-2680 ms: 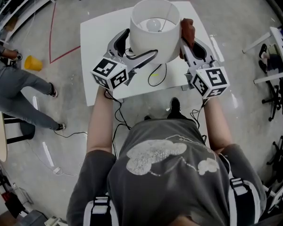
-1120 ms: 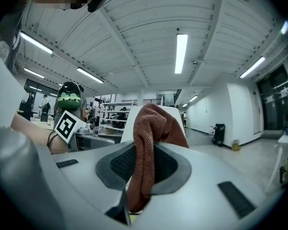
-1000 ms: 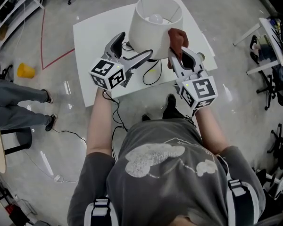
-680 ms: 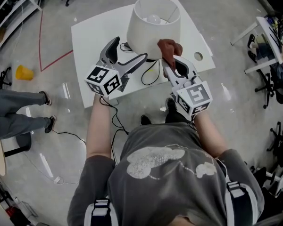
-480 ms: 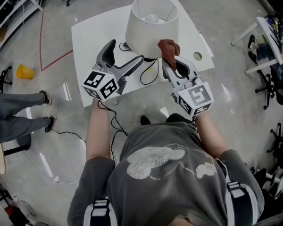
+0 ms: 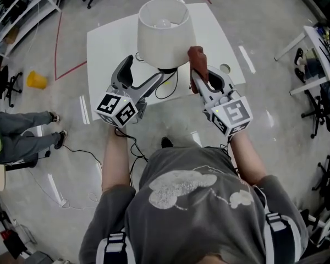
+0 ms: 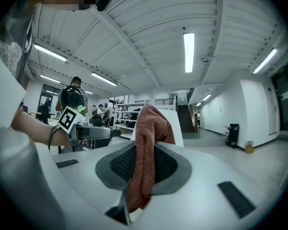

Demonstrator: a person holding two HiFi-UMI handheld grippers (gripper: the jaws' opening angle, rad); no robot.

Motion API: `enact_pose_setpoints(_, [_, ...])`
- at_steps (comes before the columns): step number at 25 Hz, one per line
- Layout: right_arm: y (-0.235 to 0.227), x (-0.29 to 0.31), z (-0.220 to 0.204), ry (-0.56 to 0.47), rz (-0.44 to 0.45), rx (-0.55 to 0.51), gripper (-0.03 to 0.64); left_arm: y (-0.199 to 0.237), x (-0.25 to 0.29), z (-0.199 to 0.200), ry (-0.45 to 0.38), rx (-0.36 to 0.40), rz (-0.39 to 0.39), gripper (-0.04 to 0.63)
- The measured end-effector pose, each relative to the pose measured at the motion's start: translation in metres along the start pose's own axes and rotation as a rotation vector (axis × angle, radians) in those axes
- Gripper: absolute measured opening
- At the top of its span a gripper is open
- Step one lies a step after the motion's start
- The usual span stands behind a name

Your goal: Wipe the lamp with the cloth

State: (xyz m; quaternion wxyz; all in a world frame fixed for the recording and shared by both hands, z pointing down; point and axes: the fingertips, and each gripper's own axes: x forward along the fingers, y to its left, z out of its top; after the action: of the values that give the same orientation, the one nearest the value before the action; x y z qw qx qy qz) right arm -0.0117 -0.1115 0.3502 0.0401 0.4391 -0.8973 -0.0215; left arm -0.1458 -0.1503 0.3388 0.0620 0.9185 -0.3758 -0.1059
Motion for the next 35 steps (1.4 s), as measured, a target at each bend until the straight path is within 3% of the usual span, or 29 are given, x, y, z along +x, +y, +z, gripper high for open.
enact_pose_setpoints(4, [-0.023, -0.034, -0.011, 0.018, 0.039, -0.016, 0.058, -0.034, 0.008, -0.005, -0.003, 0.022, 0.042, 0.511])
enact_pose_setpoints(12, [-0.067, -0.105, -0.018, 0.004, 0.092, -0.017, 0.058, -0.106, 0.014, -0.021, -0.033, 0.048, 0.168, 0.361])
enact_pose_setpoints(20, [-0.086, -0.167, -0.032, 0.014, 0.217, 0.006, 0.058, -0.183, -0.011, -0.036, -0.063, 0.074, 0.365, 0.197])
enact_pose_setpoints(28, [-0.073, -0.178, -0.035, 0.001, 0.35, 0.061, 0.058, -0.234, -0.07, -0.035, -0.067, 0.116, 0.578, 0.009])
enact_pose_setpoints(35, [-0.056, -0.184, -0.035, 0.01, 0.382, 0.034, 0.058, -0.267, -0.1, -0.04, -0.082, 0.087, 0.614, 0.008])
